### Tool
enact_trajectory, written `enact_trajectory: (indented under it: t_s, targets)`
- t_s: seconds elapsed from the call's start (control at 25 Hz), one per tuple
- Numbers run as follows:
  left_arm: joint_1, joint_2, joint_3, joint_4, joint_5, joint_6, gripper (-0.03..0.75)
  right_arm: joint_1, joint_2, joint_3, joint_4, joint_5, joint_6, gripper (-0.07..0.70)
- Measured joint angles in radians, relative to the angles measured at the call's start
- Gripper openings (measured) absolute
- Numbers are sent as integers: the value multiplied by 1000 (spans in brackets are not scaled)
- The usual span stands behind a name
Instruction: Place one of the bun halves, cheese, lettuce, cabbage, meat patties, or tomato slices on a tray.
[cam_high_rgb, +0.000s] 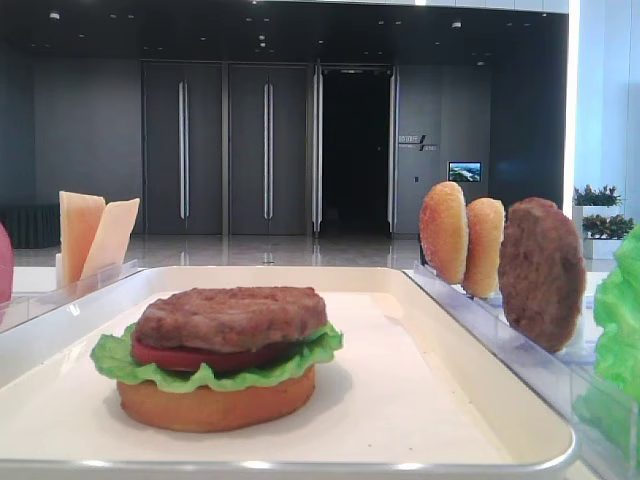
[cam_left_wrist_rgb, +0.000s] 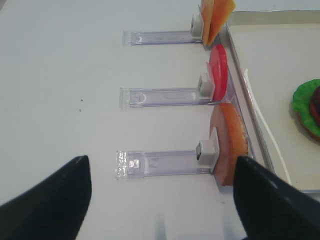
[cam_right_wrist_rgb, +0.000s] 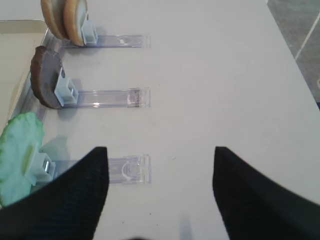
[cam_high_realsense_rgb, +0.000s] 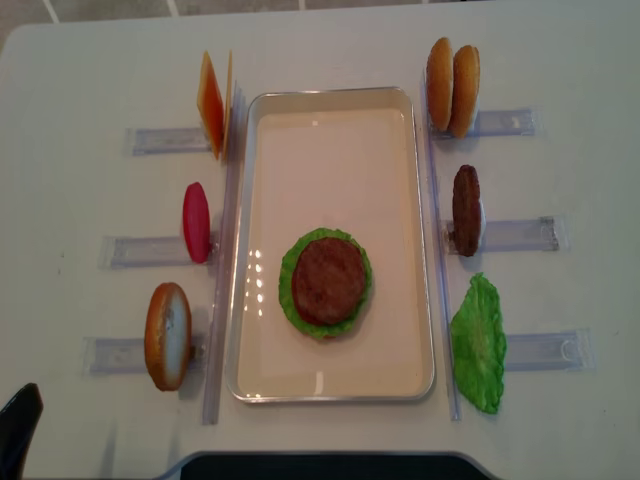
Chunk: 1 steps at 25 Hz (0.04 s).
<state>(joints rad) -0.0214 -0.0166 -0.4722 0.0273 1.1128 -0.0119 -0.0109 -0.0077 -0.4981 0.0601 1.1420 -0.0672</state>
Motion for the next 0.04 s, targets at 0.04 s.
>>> enact_trajectory:
  t_s: [0.04]
  targets:
    - [0,0,0,0,0,0,692,0,0,0,0,0,0,461]
